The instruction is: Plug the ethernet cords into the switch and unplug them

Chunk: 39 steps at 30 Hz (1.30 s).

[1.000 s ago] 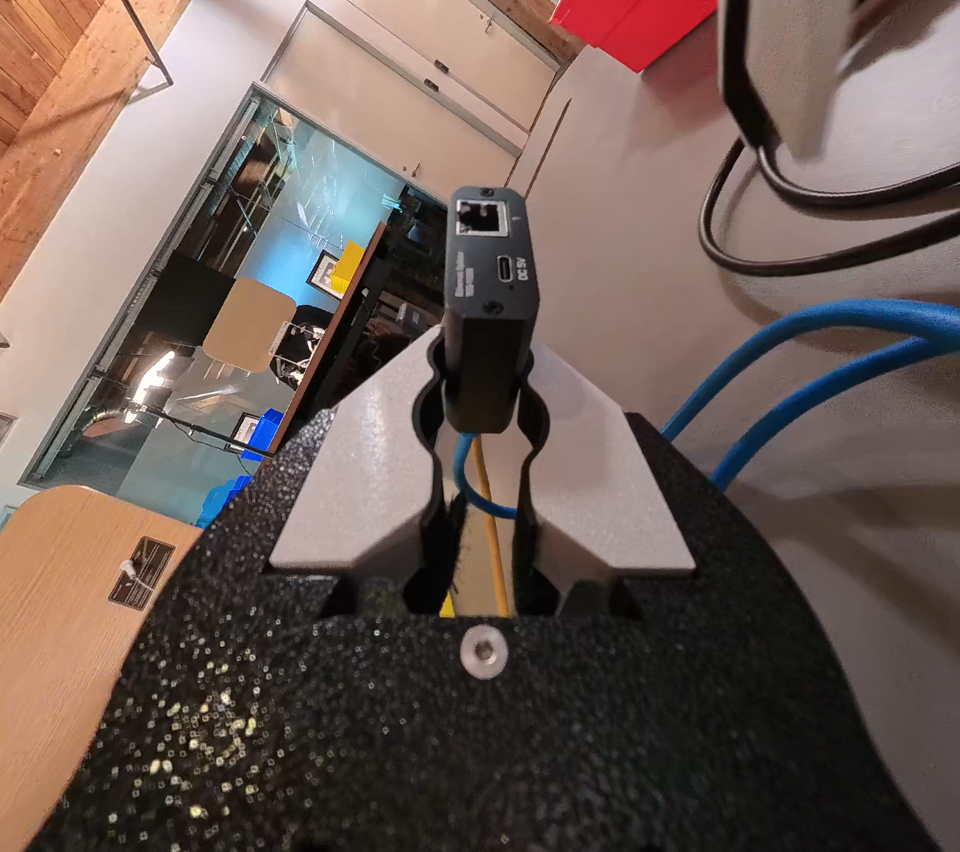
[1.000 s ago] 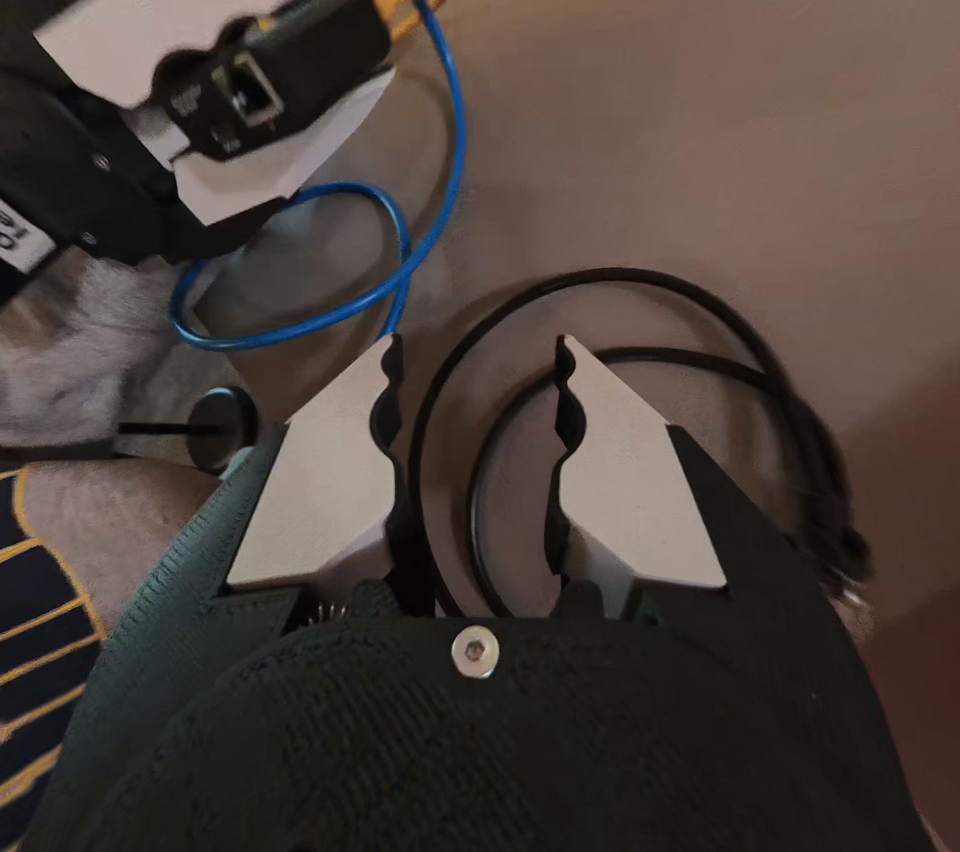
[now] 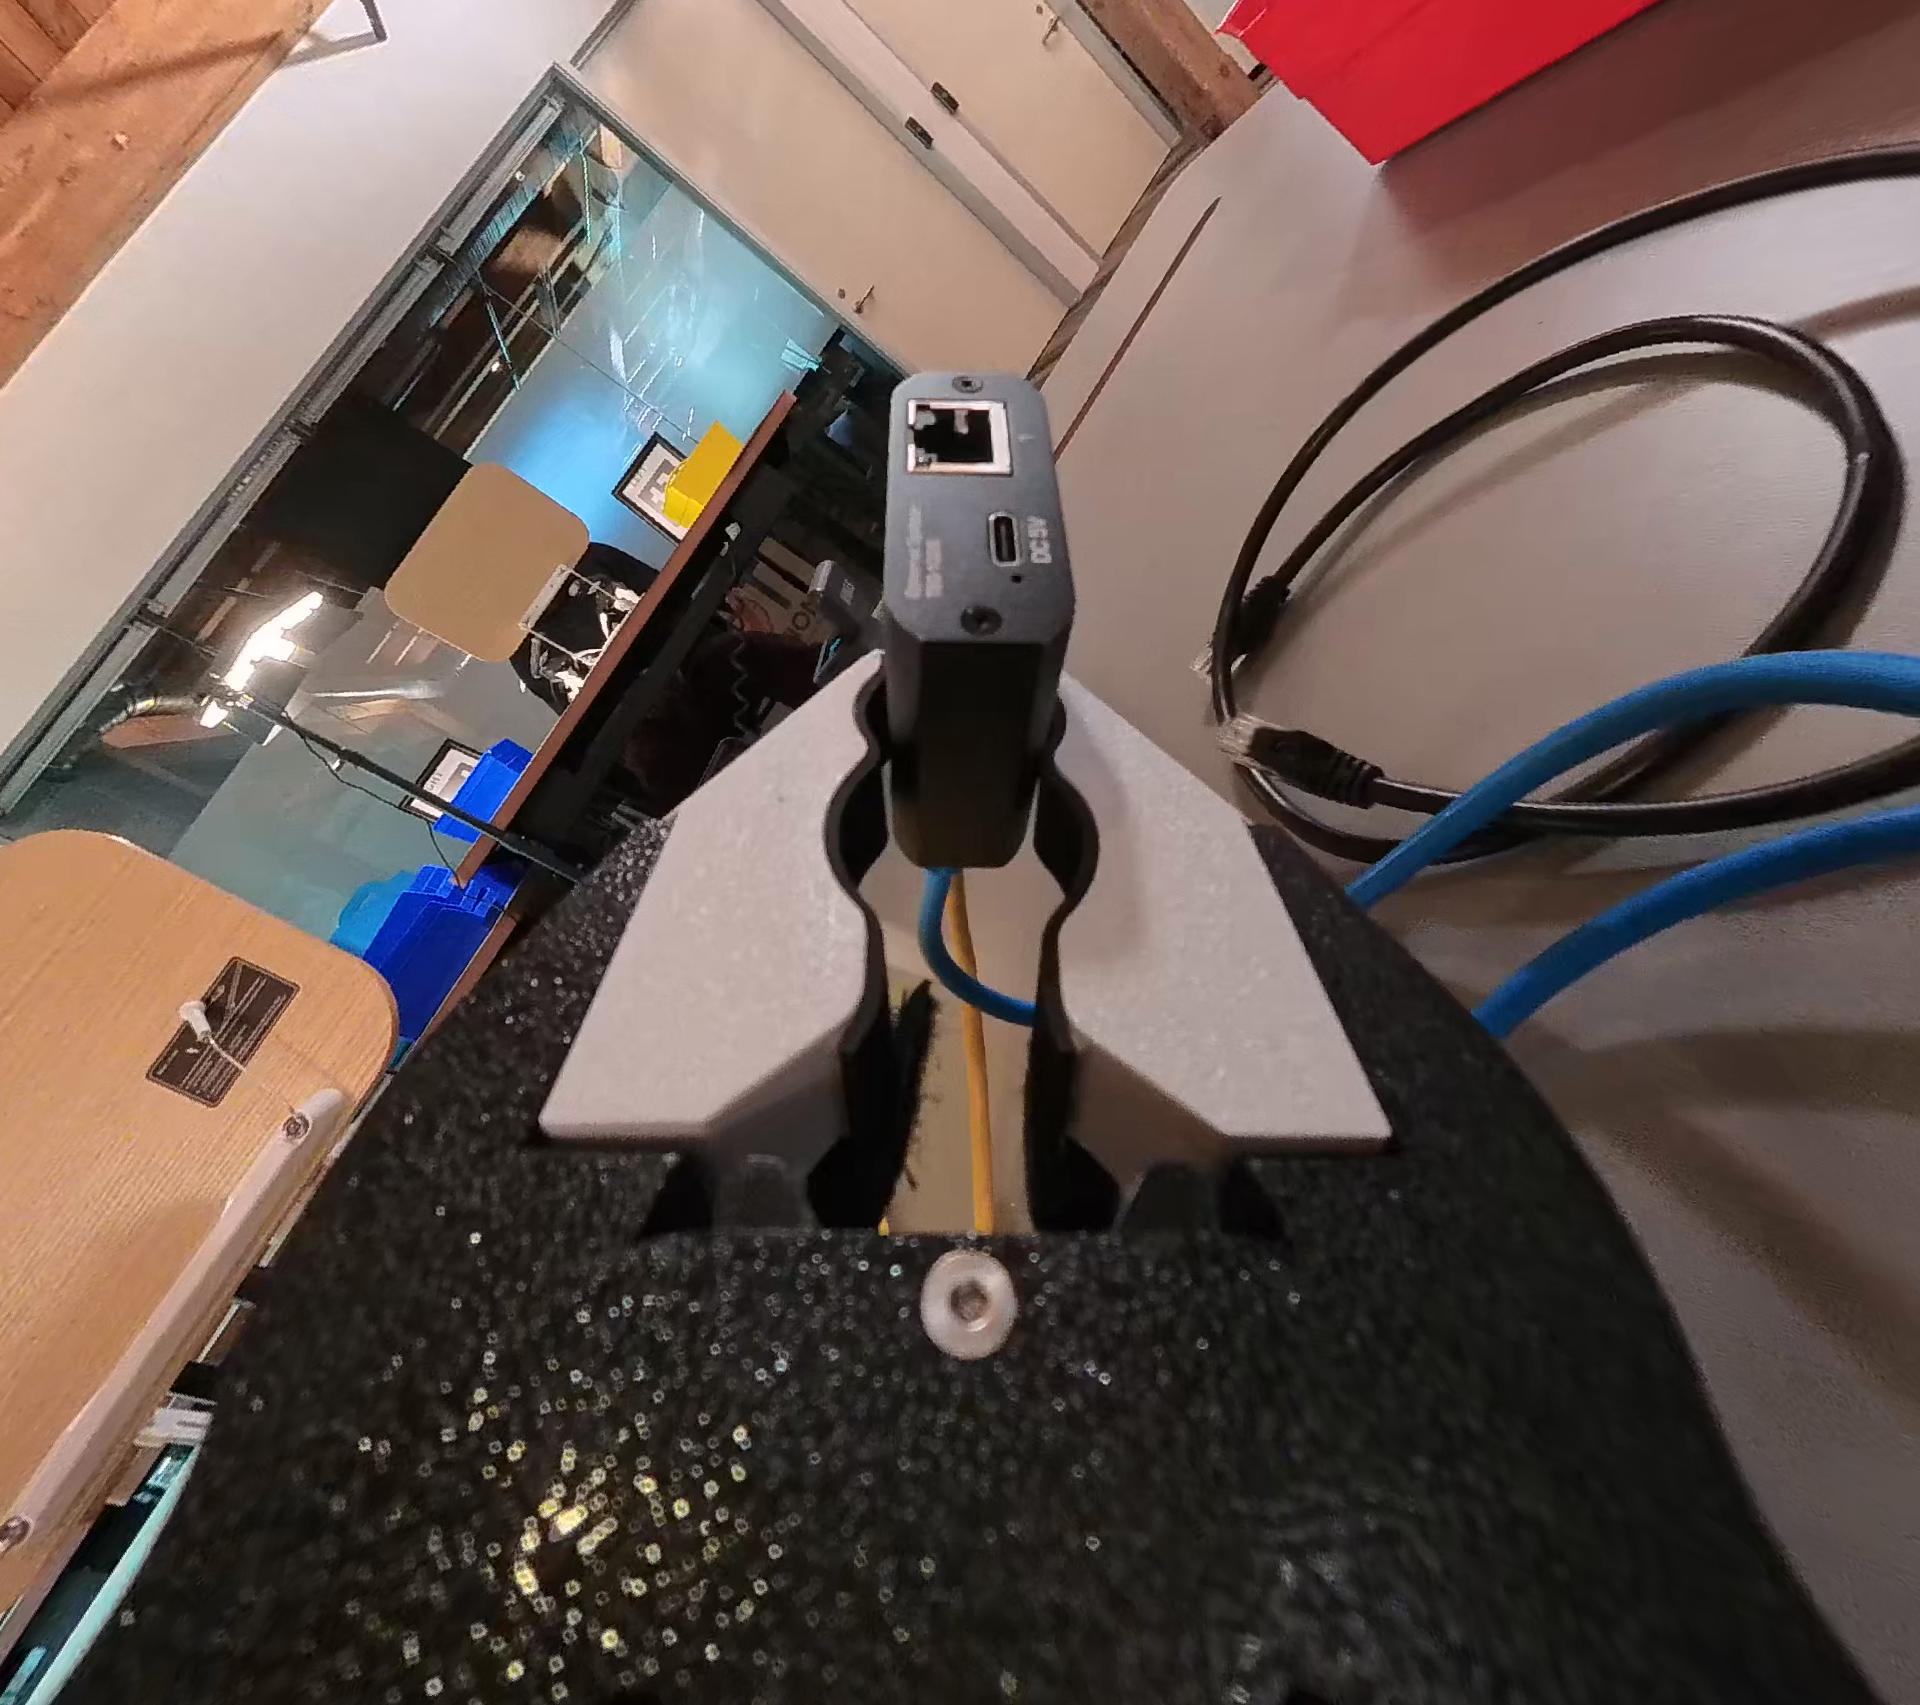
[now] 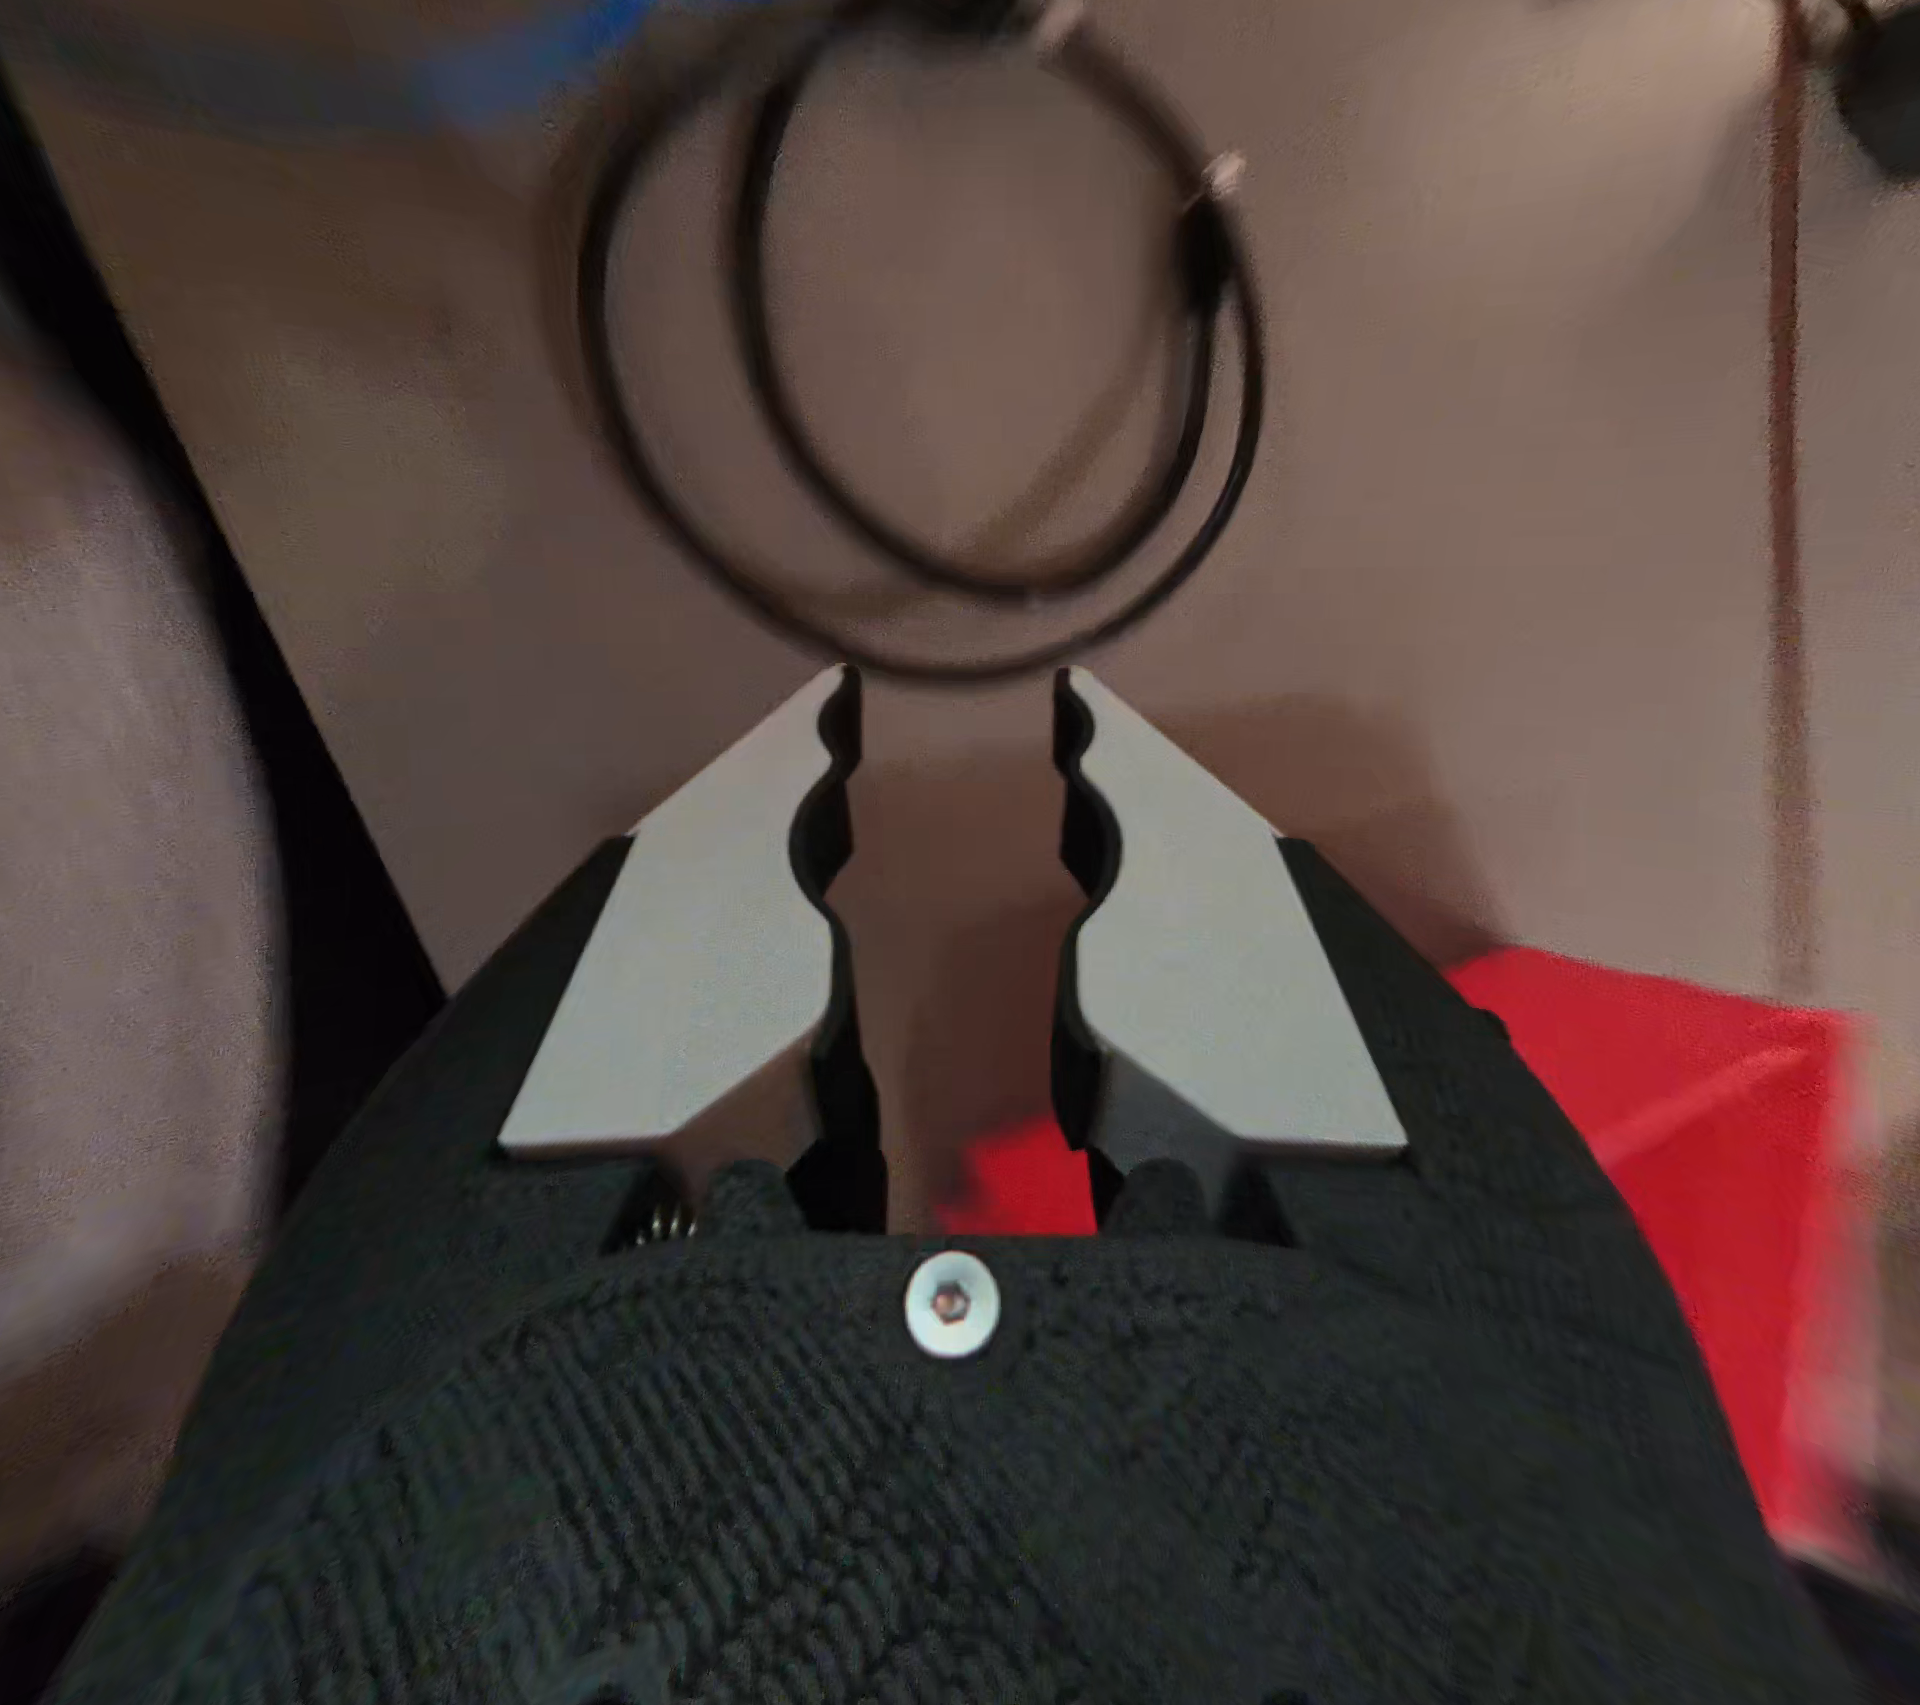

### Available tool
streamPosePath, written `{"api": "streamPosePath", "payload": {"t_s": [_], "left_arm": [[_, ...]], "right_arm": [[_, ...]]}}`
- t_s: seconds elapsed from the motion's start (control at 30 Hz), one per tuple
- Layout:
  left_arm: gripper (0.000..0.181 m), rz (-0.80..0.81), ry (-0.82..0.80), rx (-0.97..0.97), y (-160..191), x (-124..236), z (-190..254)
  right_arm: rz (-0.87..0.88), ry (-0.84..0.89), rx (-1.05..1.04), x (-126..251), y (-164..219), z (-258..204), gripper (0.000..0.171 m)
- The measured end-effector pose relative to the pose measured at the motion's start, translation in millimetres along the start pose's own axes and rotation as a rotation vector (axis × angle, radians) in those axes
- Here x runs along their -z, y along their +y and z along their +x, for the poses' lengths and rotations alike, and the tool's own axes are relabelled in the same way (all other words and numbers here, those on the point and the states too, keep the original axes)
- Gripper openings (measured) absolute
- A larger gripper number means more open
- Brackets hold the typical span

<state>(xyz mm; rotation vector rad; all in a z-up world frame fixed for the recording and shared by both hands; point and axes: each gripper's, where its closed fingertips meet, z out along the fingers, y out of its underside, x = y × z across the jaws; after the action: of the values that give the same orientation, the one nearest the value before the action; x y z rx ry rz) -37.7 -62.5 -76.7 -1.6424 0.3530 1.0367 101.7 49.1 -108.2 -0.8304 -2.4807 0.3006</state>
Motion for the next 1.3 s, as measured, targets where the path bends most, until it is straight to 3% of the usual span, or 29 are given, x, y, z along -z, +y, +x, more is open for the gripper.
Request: {"api": "streamPosePath", "payload": {"t_s": [0.1,0.2,0.37,0.63,0.73,0.93,1.07,1.3], "left_arm": [[0.022,0.0,0.001,-0.006,0.0,0.5,0.6],[0.022,0.003,0.003,-0.016,-0.6,2.0,1.0],[0.021,-0.007,0.001,-0.049,1.3,2.4,2.0],[0.021,-0.003,0.006,-0.06,1.4,1.1,3.7],[0.021,-0.005,0.01,-0.073,1.9,1.5,4.3],[0.021,-0.023,0.021,-0.152,4.3,-0.4,8.7],[0.021,-0.13,-0.027,-0.434,15.2,-2.8,8.3],[0.021,-0.115,-0.011,-0.74,6.2,-8.6,34.9]], "right_arm": [[0.315,-0.069,-0.507,-11.2,-52.9,3.4,0.029],[0.456,-0.151,-0.734,-35.6,-87.2,-1.2,0.035],[0.396,-0.14,-0.836,-89.7,-111.1,-7.5,0.035],[0.359,-0.085,-0.827,-121.3,-119.6,-7.5,0.038],[0.37,-0.108,-0.805,-120.1,-120.0,-6.7,0.02],[0.381,-0.162,-0.714,-103.4,-107.8,-9.4,0.009],[0.409,-0.242,-0.756,-82.5,-90.9,-9.8,0.009],[0.482,-0.621,-0.932,-52.7,-83.9,-42.7,0.008]]}}
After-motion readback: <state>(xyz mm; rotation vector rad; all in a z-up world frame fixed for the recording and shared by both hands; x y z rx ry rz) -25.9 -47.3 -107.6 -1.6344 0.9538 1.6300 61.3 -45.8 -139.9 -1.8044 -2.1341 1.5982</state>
